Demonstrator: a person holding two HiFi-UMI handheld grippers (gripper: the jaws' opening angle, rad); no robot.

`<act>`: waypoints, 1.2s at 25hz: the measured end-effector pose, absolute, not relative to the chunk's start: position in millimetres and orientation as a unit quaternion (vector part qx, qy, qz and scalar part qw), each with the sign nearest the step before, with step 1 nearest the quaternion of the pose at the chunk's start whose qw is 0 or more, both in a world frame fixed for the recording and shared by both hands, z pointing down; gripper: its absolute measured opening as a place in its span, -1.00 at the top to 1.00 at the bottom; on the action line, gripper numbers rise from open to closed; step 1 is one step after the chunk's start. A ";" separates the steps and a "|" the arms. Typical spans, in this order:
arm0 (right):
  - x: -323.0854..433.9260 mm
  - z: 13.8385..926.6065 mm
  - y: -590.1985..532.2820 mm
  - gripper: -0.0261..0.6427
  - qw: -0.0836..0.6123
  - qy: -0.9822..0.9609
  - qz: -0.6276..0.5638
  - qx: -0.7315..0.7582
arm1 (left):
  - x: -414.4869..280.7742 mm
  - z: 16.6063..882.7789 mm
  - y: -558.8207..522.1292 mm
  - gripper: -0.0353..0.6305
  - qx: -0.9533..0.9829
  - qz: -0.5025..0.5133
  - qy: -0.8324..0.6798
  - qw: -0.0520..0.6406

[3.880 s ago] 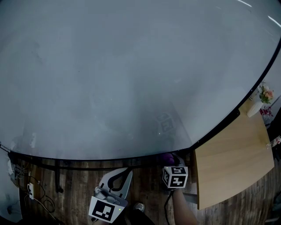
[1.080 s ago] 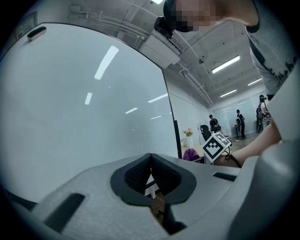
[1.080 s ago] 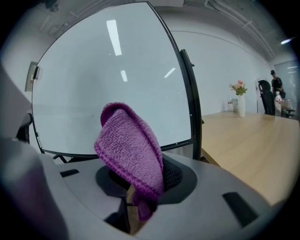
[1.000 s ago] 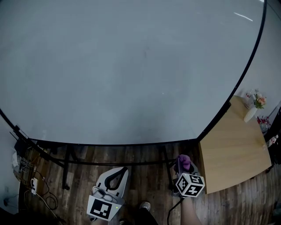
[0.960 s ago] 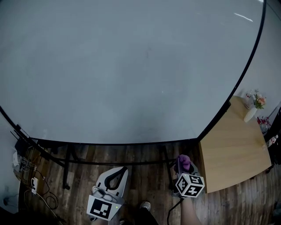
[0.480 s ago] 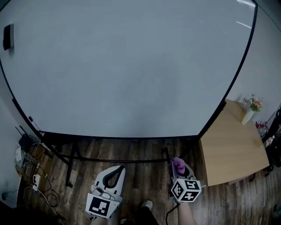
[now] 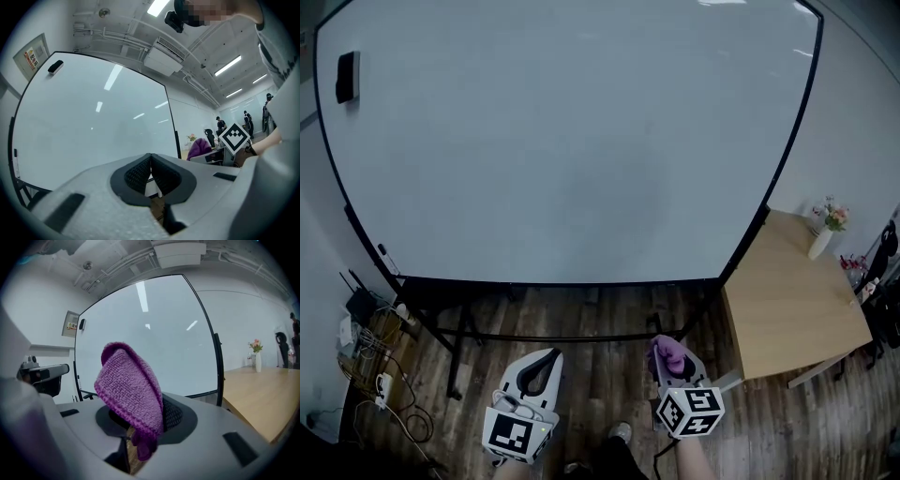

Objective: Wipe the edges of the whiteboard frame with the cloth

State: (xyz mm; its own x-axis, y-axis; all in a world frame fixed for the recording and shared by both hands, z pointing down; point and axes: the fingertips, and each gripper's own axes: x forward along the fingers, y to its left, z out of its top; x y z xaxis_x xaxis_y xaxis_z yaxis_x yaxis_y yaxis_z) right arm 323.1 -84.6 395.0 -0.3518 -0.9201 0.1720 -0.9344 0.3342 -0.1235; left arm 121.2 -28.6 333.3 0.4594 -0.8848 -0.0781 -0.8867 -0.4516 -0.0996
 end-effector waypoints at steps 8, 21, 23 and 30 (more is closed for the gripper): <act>298.8 369.1 -45.5 0.56 0.018 -0.835 0.077 0.545 | 110.9 328.3 -1.1 0.84 -0.851 0.012 0.521 0.063; 289.0 343.1 -18.4 0.56 0.011 -0.863 0.037 0.504 | 114.6 310.4 20.0 0.84 -0.834 0.027 0.547 0.071; 291.8 340.5 -15.2 0.56 0.014 -0.866 0.032 0.499 | 119.4 307.8 24.6 0.84 -0.830 0.030 0.552 0.071; 309.0 331.0 1.0 0.56 0.013 -0.880 0.023 0.474 | 142.7 304.6 46.5 0.84 -0.818 0.033 0.570 0.069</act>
State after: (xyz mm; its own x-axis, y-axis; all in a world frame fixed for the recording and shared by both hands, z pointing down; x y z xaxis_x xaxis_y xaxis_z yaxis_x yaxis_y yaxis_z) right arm 309.0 1.0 331.0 -0.5498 -0.8341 0.0449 -0.8353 0.5491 -0.0278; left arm 142.7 46.5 304.6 0.3472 -0.9284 -0.1326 -0.9375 -0.3400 -0.0741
